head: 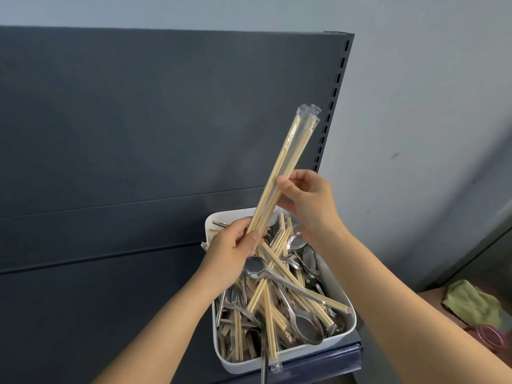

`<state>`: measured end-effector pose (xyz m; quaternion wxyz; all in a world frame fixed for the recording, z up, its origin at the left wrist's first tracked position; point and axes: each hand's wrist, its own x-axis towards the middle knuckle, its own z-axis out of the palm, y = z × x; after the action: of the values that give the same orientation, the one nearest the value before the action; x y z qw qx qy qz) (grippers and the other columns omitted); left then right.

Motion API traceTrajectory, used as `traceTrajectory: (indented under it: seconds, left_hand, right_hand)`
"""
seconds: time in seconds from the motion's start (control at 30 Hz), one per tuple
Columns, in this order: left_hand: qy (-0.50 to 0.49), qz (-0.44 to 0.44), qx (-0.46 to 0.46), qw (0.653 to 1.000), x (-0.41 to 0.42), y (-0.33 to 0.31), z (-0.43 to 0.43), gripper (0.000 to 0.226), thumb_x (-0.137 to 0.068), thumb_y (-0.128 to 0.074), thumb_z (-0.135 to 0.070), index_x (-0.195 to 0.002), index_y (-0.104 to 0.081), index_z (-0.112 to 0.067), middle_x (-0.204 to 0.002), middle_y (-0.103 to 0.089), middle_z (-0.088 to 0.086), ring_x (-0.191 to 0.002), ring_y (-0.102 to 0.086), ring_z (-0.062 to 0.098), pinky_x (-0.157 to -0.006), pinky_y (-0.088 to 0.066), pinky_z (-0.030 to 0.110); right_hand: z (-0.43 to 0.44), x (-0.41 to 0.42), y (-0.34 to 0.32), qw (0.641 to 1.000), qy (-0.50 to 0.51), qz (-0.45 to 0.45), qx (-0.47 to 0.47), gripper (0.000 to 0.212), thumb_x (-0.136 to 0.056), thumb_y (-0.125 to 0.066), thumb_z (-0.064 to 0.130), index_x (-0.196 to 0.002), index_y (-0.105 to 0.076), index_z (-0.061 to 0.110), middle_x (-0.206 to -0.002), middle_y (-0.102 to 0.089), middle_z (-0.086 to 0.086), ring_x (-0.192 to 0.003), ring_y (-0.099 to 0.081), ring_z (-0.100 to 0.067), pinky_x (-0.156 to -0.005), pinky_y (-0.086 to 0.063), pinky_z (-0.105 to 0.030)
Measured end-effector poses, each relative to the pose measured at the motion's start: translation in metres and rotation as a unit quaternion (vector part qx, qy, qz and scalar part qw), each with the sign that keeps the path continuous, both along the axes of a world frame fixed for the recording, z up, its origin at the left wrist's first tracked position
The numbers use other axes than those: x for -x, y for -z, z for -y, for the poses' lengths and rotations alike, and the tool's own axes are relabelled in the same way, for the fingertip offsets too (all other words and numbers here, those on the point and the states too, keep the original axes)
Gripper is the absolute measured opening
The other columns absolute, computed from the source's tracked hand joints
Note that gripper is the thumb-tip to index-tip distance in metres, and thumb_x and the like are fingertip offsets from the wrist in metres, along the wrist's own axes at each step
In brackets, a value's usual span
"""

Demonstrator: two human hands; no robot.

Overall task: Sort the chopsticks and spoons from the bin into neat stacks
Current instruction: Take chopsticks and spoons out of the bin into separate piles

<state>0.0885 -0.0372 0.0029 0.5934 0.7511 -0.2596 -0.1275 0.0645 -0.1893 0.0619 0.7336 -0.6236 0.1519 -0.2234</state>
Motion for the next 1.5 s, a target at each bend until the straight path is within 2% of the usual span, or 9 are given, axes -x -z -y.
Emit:
traceTrajectory:
  seconds: [0.23,0.33,0.43,0.5,0.67,0.9,1.17,1.27,1.5]
  left_hand:
    - [-0.005,0.003,-0.074,0.997,0.000,0.006,-0.006,0.021,-0.100,-0.039,-0.013,-0.099,-0.053,-0.028,-0.085,-0.061,-0.005,-0.075,-0.058,0.007,-0.071,-0.052,0.026]
    - [-0.064,0.024,-0.094,0.993,-0.009,0.010,-0.015,0.021,-0.100,-0.037,-0.013,-0.091,-0.052,-0.025,-0.083,-0.058,-0.005,-0.072,-0.053,0.011,-0.066,-0.046,0.028]
    - [-0.099,0.020,-0.097,0.990,-0.017,0.012,-0.026,0.019,-0.100,-0.036,-0.012,-0.101,-0.053,-0.022,-0.085,-0.059,-0.003,-0.074,-0.054,0.012,-0.067,-0.047,0.027]
    - [-0.103,0.019,-0.100,0.989,-0.020,0.014,-0.031,0.020,-0.100,-0.036,-0.012,-0.107,-0.052,-0.022,-0.087,-0.060,-0.002,-0.074,-0.054,0.012,-0.070,-0.048,0.030]
    - [-0.103,-0.001,-0.096,0.990,-0.022,0.022,-0.037,0.020,-0.100,-0.037,-0.012,-0.109,-0.054,-0.021,-0.086,-0.060,-0.004,-0.073,-0.054,0.011,-0.065,-0.048,0.023]
    - [-0.093,-0.018,-0.096,0.991,-0.019,0.025,-0.037,0.020,-0.100,-0.038,-0.011,-0.109,-0.055,-0.020,-0.086,-0.061,-0.004,-0.071,-0.055,0.008,-0.061,-0.046,0.018]
    - [-0.074,-0.028,-0.093,0.992,-0.013,0.022,-0.034,0.021,-0.100,-0.038,-0.011,-0.108,-0.051,-0.025,-0.091,-0.061,0.000,-0.074,-0.055,0.009,-0.063,-0.049,0.018]
    - [-0.072,-0.026,-0.087,0.993,-0.008,0.021,-0.031,0.021,-0.100,-0.038,-0.010,-0.106,-0.051,-0.025,-0.091,-0.060,0.001,-0.073,-0.054,0.008,-0.060,-0.048,0.015]
    - [-0.087,-0.023,-0.078,0.993,-0.002,0.019,-0.031,0.021,-0.099,-0.038,-0.008,-0.110,-0.053,-0.019,-0.088,-0.060,0.001,-0.072,-0.053,0.009,-0.059,-0.048,0.013]
  right_hand:
    - [-0.002,0.001,0.015,0.999,-0.025,-0.043,-0.009,0.017,-0.086,-0.066,0.016,-0.098,-0.060,0.004,-0.094,-0.068,-0.013,-0.089,-0.069,-0.025,-0.079,-0.058,-0.034]
    - [0.005,0.000,0.030,0.983,-0.034,-0.116,0.142,0.020,-0.086,-0.067,0.024,-0.101,-0.064,0.012,-0.095,-0.069,-0.005,-0.088,-0.068,-0.019,-0.080,-0.057,-0.029]
    - [0.011,0.001,0.051,0.910,-0.052,-0.194,0.362,0.024,-0.085,-0.068,0.023,-0.107,-0.066,0.013,-0.097,-0.067,0.002,-0.085,-0.063,-0.012,-0.078,-0.051,-0.024]
    - [0.012,0.002,0.066,0.850,-0.078,-0.251,0.456,0.021,-0.085,-0.067,0.022,-0.102,-0.067,0.010,-0.097,-0.069,-0.003,-0.084,-0.063,-0.019,-0.078,-0.053,-0.030]
    - [0.006,0.001,0.090,0.742,-0.112,-0.357,0.557,0.022,-0.085,-0.059,0.018,-0.106,-0.066,0.015,-0.095,-0.068,-0.003,-0.080,-0.064,-0.022,-0.076,-0.058,-0.037]
    - [0.008,0.000,0.090,0.763,-0.120,-0.359,0.525,0.021,-0.083,-0.061,0.012,-0.102,-0.069,0.015,-0.092,-0.069,-0.003,-0.080,-0.064,-0.021,-0.074,-0.058,-0.033]
    - [0.018,-0.003,0.074,0.849,-0.054,-0.287,0.440,0.010,-0.085,-0.063,0.017,-0.089,-0.069,0.010,-0.082,-0.066,-0.004,-0.077,-0.060,-0.023,-0.073,-0.052,-0.034]
    - [0.019,-0.006,0.077,0.830,-0.026,-0.324,0.453,0.010,-0.085,-0.058,0.012,-0.085,-0.065,0.005,-0.075,-0.063,-0.006,-0.066,-0.059,-0.021,-0.061,-0.052,-0.032]
    - [0.007,-0.011,0.101,0.794,-0.014,-0.380,0.474,0.014,-0.085,-0.060,0.021,-0.090,-0.060,0.008,-0.081,-0.064,-0.007,-0.072,-0.063,-0.026,-0.058,-0.050,-0.030]
